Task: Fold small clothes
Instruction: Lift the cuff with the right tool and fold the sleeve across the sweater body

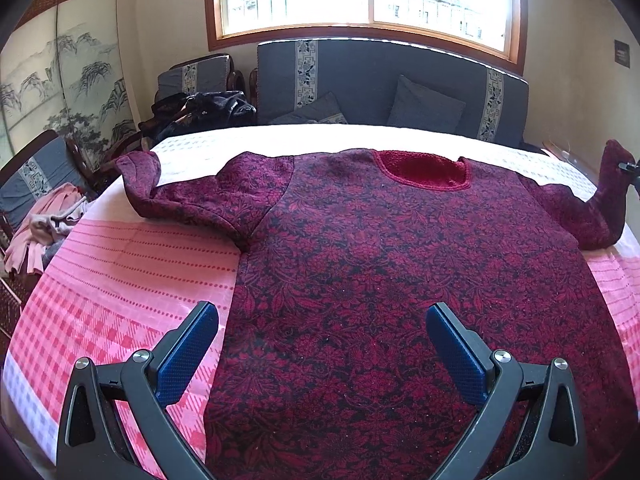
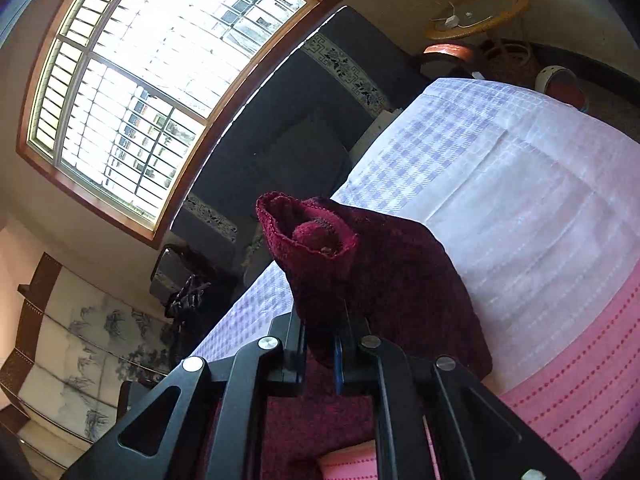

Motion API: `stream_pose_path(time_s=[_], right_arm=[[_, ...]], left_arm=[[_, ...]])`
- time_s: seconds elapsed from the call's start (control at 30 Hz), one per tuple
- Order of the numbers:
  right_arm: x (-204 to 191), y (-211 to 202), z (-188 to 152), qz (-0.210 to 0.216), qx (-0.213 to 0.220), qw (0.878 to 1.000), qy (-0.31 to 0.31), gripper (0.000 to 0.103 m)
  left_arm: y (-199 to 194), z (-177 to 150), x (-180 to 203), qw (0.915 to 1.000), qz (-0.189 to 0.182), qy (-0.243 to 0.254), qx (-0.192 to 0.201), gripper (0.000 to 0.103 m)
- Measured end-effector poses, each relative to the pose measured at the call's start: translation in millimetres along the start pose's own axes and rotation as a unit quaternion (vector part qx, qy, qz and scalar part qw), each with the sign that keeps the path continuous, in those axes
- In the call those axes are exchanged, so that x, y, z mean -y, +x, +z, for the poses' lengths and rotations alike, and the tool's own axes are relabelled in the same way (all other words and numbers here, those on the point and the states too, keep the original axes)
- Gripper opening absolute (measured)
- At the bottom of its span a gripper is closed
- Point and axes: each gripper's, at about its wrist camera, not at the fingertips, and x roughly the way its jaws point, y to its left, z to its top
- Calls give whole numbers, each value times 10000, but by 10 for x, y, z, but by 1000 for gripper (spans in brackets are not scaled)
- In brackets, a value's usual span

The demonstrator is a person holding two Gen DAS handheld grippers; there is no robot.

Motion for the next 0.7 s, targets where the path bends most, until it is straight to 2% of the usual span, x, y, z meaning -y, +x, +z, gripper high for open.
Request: stream_pose_path(time_s=[0.13, 0.3, 0.53, 0.7], right_arm=[[-548, 373, -409, 376, -382, 9984, -194, 9], [-1166, 975, -1126, 637, -958, 9926, -394, 9], [-1809, 1751, -2120, 736, -1723, 9800, -665, 9], [-2219, 2113, -2677, 672, -2049, 9713, -1000, 9]], left_arm=[[-32, 64, -77, 10000, 24, -11, -1, 103], [-40, 97, -195, 10000, -33, -59, 1, 103], [61, 101, -356, 9998, -120, -97, -125, 103], [85, 100, -443, 9997, -192, -136, -72, 103]])
